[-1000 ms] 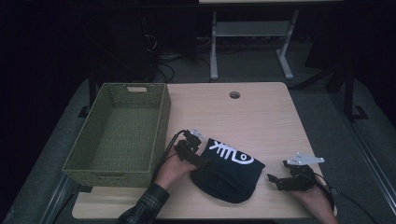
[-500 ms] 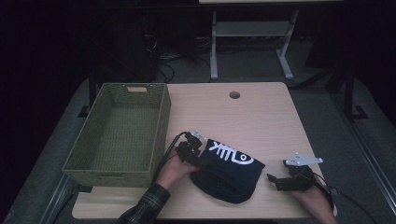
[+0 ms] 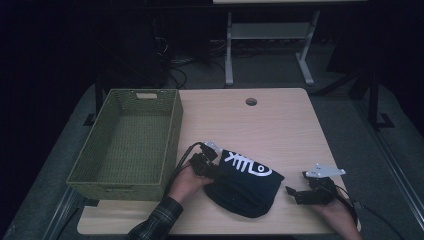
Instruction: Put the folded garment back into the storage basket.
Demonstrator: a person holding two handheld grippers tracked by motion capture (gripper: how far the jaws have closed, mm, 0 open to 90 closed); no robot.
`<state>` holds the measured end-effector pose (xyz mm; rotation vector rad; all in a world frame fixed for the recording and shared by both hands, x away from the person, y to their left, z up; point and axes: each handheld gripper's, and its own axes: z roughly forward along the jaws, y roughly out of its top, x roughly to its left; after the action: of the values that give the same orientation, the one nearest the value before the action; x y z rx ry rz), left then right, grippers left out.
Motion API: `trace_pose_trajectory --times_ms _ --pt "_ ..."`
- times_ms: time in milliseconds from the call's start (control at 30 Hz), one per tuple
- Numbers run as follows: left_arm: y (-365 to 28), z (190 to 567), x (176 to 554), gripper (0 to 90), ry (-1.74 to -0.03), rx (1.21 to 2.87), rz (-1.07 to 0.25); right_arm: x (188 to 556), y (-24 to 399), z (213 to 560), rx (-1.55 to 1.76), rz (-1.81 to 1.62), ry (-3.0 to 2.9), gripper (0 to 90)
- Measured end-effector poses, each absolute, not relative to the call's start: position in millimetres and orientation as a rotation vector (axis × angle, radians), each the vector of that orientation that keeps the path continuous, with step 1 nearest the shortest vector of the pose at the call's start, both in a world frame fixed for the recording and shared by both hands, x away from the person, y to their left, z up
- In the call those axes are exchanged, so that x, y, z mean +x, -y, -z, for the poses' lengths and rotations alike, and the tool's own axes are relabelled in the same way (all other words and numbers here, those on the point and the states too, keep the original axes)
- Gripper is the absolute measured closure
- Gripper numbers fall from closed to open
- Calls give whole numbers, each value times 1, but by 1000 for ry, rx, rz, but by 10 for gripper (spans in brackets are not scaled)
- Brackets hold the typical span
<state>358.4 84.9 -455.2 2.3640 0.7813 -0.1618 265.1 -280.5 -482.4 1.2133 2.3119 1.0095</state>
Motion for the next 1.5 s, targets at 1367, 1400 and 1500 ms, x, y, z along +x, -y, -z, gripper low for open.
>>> trace_pose_trajectory --times_ms 1367,1400,1500 --pt "-93 359 362 732 -761 2375 177 265 280 482 1226 -1011 -2310 132" --pt "-94 356 362 732 -760 2373 175 265 280 482 1226 -1011 -2310 131" --pt "-95 345 360 732 -750 2381 155 265 280 482 1226 -1012 -2310 131"
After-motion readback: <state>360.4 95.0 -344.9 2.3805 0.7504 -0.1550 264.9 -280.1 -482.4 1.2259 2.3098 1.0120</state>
